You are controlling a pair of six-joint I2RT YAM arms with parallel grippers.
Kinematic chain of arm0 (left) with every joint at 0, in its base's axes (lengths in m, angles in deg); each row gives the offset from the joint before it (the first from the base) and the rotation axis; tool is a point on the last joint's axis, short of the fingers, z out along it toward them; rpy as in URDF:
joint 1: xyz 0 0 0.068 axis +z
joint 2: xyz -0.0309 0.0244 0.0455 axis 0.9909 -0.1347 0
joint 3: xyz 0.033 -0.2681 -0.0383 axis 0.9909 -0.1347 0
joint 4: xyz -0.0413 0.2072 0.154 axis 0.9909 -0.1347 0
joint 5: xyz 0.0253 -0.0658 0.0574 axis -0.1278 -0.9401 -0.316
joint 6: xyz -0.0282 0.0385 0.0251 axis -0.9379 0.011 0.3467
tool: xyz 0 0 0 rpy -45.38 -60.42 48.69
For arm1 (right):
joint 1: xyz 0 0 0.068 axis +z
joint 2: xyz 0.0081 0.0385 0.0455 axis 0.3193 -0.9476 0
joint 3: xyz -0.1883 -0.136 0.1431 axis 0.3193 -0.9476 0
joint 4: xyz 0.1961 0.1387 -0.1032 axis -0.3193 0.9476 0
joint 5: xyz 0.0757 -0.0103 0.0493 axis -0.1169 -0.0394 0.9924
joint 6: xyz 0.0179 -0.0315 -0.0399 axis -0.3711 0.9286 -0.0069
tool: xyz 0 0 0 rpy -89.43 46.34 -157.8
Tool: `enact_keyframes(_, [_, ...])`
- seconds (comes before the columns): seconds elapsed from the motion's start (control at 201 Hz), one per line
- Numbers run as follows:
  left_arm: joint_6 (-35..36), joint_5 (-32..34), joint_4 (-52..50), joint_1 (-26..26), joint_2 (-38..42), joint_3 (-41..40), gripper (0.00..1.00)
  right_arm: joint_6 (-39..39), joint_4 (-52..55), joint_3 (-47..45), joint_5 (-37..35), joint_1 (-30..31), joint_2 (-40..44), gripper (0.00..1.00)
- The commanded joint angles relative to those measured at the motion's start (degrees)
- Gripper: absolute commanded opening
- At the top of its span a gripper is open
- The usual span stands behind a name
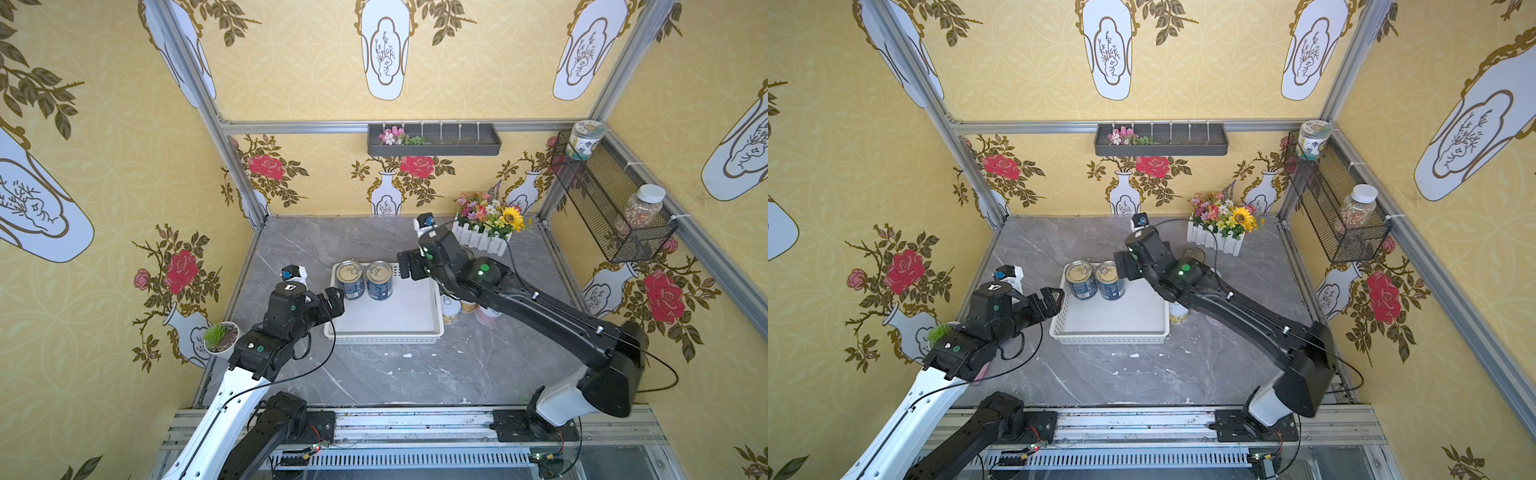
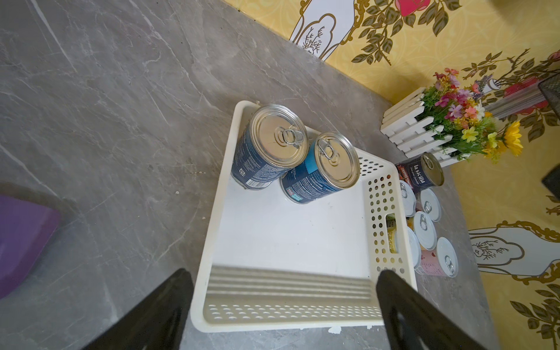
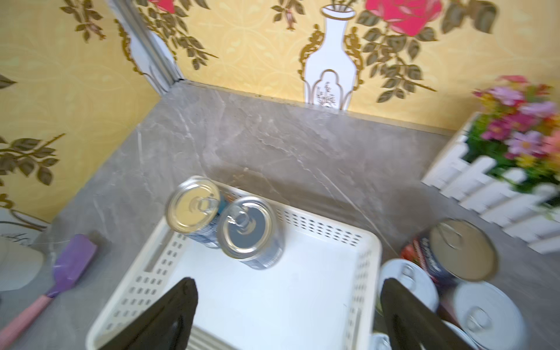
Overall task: Put the canned food in the basket
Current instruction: Pick up the canned food from the center of the board.
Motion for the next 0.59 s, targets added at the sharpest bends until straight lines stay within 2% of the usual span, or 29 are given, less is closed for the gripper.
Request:
enact_keyframes(0.0, [0.2, 0.4, 0.4, 0.0, 0.7, -0.3, 1.0, 0.9, -6.4, -12.5, -7.4, -3.6, 8.2, 0.97])
enact_keyframes(0.05, [0.2, 0.6, 0.5, 0.0, 1.1, -0.3, 1.0, -2.7, -5.9, -16.8, -9.4, -6.7, 11.6, 0.97])
enact_keyframes(0.13, [0.0, 1.1, 0.3, -0.2, 1.2, -0.3, 1.0, -8.1, -2.1, -18.8, -9.5, -11.8, 15.1, 0.97])
enact_keyframes(0.199, [-0.2, 1.7, 0.1, -0.5, 1.4, -0.3, 1.0, -11.6, 0.7, -20.5, -14.6, -13.8, 17.1, 0.97])
enact_keyframes(0.279, [-0.3, 2.2, 0.0, -1.7, 1.7, -0.3, 1.0, -15.8, 2.8, -22.0, -16.9, -15.9, 18.1, 0.97])
enact_keyframes(0.588, [-0.5, 2.5, -0.4, -2.8, -0.1, 0.1, 1.0, -18.8, 3.8, -23.0, -1.0, -27.4, 11.1, 0.97])
